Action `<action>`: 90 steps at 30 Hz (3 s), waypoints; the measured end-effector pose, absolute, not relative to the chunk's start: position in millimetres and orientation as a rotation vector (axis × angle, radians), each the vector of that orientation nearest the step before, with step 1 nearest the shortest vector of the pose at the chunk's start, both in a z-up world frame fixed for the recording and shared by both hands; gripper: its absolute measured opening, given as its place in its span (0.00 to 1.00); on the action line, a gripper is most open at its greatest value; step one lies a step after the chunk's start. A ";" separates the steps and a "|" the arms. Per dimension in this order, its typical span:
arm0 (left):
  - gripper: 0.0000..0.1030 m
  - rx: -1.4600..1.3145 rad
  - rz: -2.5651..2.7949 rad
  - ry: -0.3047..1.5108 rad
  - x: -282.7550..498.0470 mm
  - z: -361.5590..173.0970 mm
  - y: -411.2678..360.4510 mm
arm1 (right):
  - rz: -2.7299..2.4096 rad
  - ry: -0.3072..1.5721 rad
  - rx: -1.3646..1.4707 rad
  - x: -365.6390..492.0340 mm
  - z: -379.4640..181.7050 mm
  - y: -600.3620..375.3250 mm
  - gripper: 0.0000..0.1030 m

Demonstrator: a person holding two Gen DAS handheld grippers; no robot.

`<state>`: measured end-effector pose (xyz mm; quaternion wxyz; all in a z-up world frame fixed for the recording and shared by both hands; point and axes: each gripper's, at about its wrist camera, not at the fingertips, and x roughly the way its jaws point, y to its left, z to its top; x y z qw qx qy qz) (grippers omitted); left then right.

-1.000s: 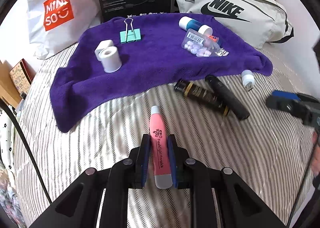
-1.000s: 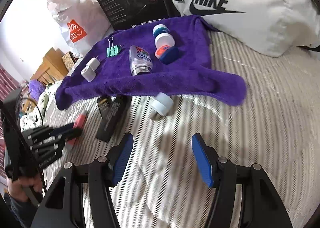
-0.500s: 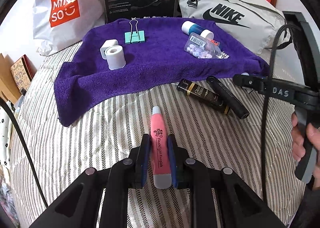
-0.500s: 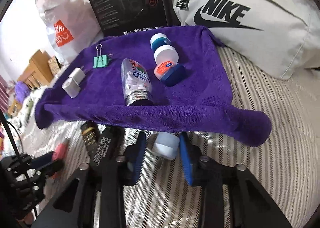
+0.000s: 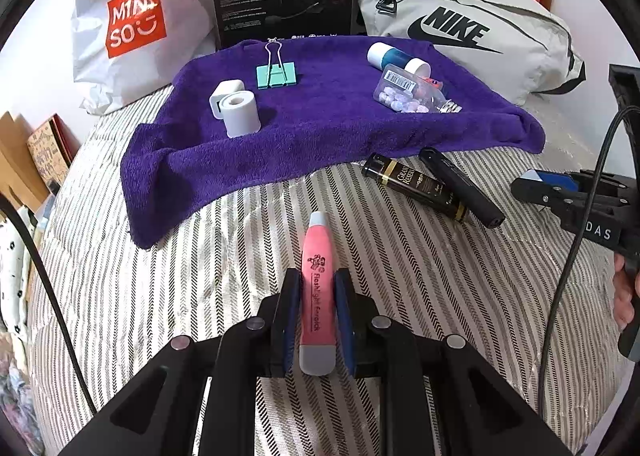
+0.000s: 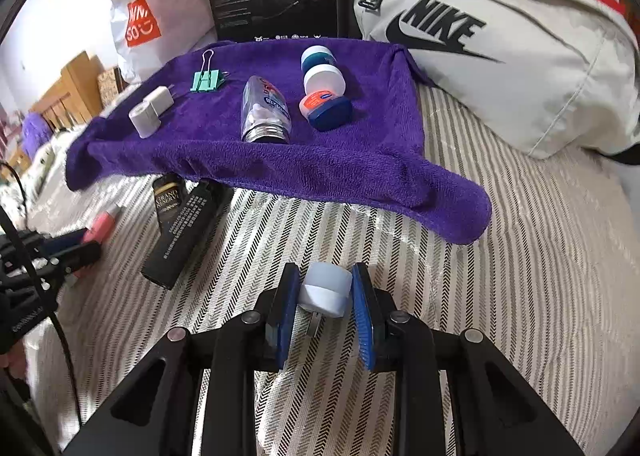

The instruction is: Organize rigid objects

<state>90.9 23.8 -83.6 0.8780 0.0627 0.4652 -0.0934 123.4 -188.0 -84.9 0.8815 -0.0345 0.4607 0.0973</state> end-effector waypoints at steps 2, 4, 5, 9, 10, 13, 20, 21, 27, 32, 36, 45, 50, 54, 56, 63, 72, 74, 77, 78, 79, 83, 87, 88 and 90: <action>0.17 0.134 -0.192 0.967 90.8 -83.4 23.2 | 0.192 0.942 -0.128 120.0 -85.6 -181.8 0.26; 0.17 0.126 -0.195 0.964 90.8 -83.3 24.5 | 0.187 0.938 -0.161 119.7 -85.5 -178.1 0.25; 0.17 0.120 -0.196 0.964 90.7 -83.2 25.2 | 0.186 0.941 -0.167 120.3 -85.3 -177.5 0.25; 0.16 0.092 -0.211 0.973 86.8 -81.7 29.1 | 0.204 0.962 -0.098 123.5 -84.7 -185.1 0.25; 0.16 0.087 -0.214 0.974 85.4 -81.2 29.9 | 0.211 0.968 -0.083 123.3 -84.8 -186.3 0.25; 0.16 0.073 -0.225 0.976 80.5 -78.2 32.3 | 0.219 0.966 -0.054 115.2 -78.5 -193.5 0.25; 0.16 0.066 -0.228 0.966 78.6 -65.2 33.8 | 0.220 0.922 -0.051 103.3 -54.9 -202.4 0.25; 0.16 0.071 -0.224 0.965 79.7 -63.7 33.3 | 0.227 0.920 -0.052 103.4 -53.3 -202.8 0.25; 0.16 0.091 -0.216 0.992 84.9 -74.1 30.7 | 0.247 0.946 -0.040 107.5 -59.6 -203.0 0.25; 0.17 0.118 -0.209 0.995 83.5 -81.3 29.4 | 0.261 0.966 -0.023 106.4 -68.0 -203.1 0.25; 0.18 0.140 -0.198 0.997 80.0 -81.1 28.1 | 0.262 0.975 -0.023 106.8 -73.1 -201.8 0.25; 0.16 0.096 -0.208 0.994 82.0 -78.7 32.4 | 0.275 0.971 -0.024 110.2 -70.8 -198.4 0.25; 0.16 0.096 -0.213 0.972 90.8 -67.7 33.2 | 0.298 0.962 -0.012 117.0 -63.6 -202.0 0.25; 0.16 0.070 -0.226 0.951 97.0 -57.5 36.4 | 0.319 0.949 0.008 121.9 -57.8 -204.5 0.25; 0.16 0.066 -0.225 0.941 100.2 -53.5 38.1 | 0.327 0.946 0.011 125.0 -55.2 -204.6 0.25; 0.16 0.048 -0.236 0.921 114.4 -41.4 40.3 | 0.347 0.932 0.019 140.3 -43.8 -202.8 0.25; 0.16 0.056 -0.243 0.887 141.6 -21.2 34.9 | 0.354 0.917 -0.001 171.3 -26.9 -196.9 0.25; 0.16 0.061 -0.252 0.886 148.7 -17.8 32.8 | 0.353 0.915 -0.005 182.0 -24.7 -196.5 0.25; 0.16 0.077 -0.255 0.876 161.3 -11.6 29.7 | 0.340 0.925 -0.016 198.4 -26.0 -196.0 0.25; 0.16 0.075 -0.256 0.874 164.3 -10.4 29.8 | 0.338 0.931 -0.022 202.9 -27.1 -195.5 0.25; 0.16 0.073 -0.258 0.874 167.7 -9.7 29.7 | 0.337 0.941 -0.030 207.9 -29.2 -194.7 0.25; 0.16 0.067 -0.266 0.883 182.8 -11.4 29.8 | 0.330 0.976 -0.082 222.5 -40.7 -191.3 0.25; 0.16 0.067 -0.266 0.902 196.7 -18.7 27.8 | 0.330 1.005 -0.100 233.1 -52.0 -191.6 0.25; 0.16 0.068 -0.268 0.904 198.5 -19.9 27.6 | 0.334 1.010 -0.102 234.4 -53.7 -191.1 0.25; 0.16 0.070 -0.268 0.913 204.1 -23.4 26.1 | 0.342 1.016 -0.112 236.0 -56.8 -188.9 0.25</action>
